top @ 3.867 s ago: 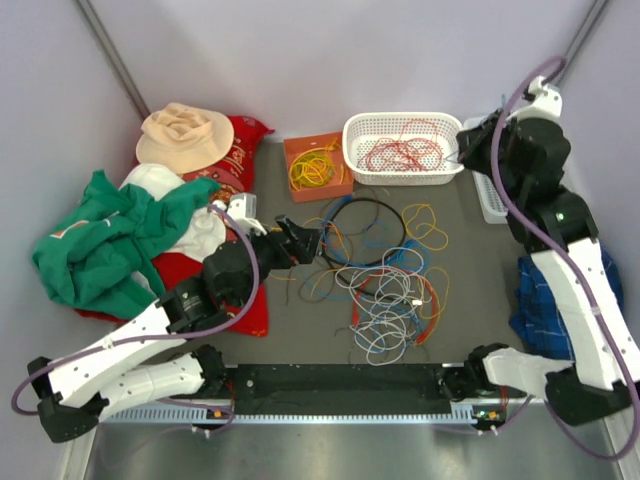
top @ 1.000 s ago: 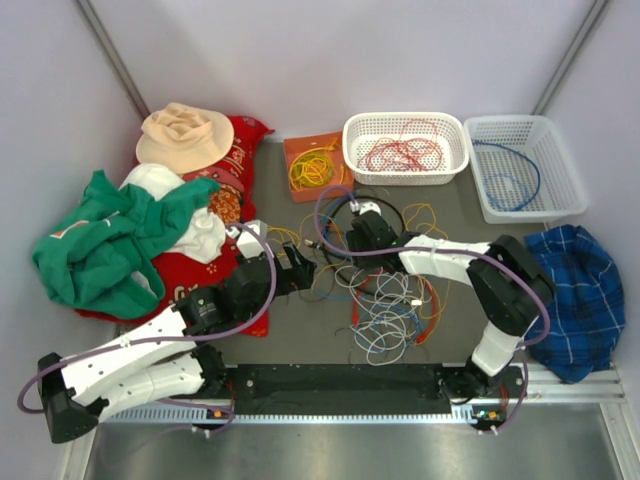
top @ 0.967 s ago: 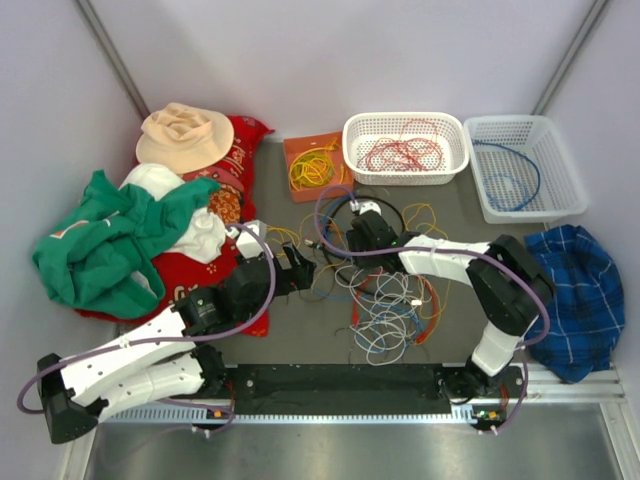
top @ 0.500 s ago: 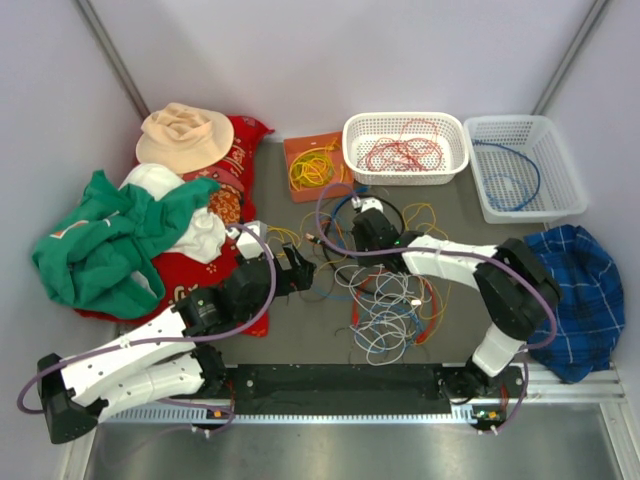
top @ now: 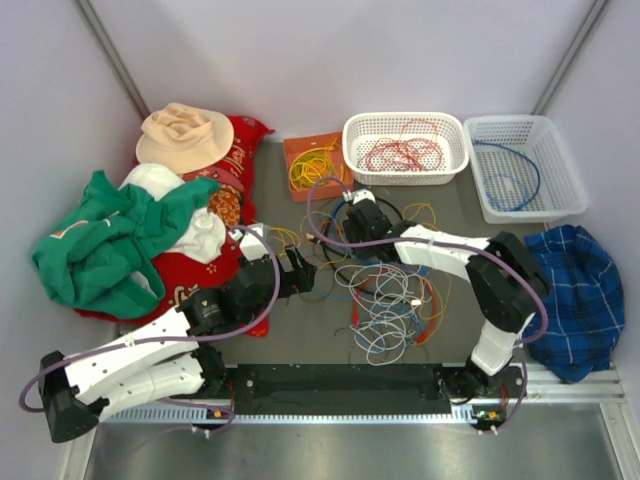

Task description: Untangle the cables

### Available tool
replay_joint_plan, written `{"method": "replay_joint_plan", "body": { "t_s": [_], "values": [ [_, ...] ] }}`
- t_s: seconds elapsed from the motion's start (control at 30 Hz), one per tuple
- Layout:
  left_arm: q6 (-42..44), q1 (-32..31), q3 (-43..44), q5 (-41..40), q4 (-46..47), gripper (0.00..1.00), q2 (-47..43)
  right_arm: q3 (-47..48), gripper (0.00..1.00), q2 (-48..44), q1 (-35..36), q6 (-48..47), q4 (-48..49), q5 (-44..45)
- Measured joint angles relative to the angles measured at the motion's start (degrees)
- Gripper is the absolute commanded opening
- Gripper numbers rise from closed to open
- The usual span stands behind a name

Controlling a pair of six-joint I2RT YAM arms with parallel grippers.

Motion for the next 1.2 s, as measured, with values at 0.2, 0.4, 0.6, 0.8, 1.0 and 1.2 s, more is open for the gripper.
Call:
{"method": "replay_joint_plan", "body": {
  "t_s": [0.2, 0.4, 0.6, 0.8, 1.0, 1.2],
  "values": [
    [0.0, 0.0, 0.0, -0.3, -0.8, 0.98, -2.8, 1.3, 0.31, 5.4, -0.6, 0.1, -0.8, -0.8],
    [0.0, 0.0, 0.0, -0.5, -0.9, 0.98, -3.2, 1.9, 0.03, 5.7, -1.1, 0.7, -0.2, -1.7],
    [0.2, 0.0, 0.0, -0.5, -0.8, 0.99, -1.9, -0.2, 0.00, -0.1, -1.2, 1.6, -0.3, -1.9],
    [1.5, 0.0, 0.0, -1.1, 0.0, 0.98, -1.8, -1.7, 0.00, -20.1, 0.3, 1.5, -2.0, -1.9],
    [2.4, 0.0, 0.0, -1.2, 2.4, 0.98, -1.0, 0.3, 0.61, -27.6, 0.7, 1.0, -2.6, -1.4],
    [1.7, 0.0, 0.0, 0.6, 2.6, 0.98, 0.6, -0.6, 0.65, -14.3, -1.1, 3.2, -3.0, -3.5]
  ]
}}
